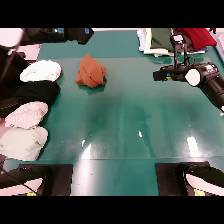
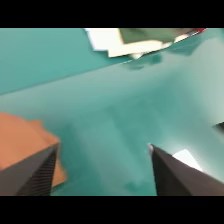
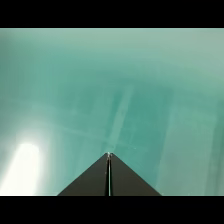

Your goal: Fold the shirts.

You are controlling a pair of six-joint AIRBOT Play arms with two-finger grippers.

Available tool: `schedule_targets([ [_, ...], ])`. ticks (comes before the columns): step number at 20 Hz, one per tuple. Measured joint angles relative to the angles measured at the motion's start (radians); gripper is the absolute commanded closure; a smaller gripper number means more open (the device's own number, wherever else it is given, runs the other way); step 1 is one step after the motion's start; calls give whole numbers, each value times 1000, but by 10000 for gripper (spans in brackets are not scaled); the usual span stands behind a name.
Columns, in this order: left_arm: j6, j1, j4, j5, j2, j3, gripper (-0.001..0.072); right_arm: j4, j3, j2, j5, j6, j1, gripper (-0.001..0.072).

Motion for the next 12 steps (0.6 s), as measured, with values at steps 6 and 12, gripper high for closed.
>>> schedule_targets([
  [6,-66,34,127,-50,-254,0,47,1,113,1,92,0,0,693],
  [12,-95,57,153,-11,-475,0,50,2,190,2,169,0,0,693],
])
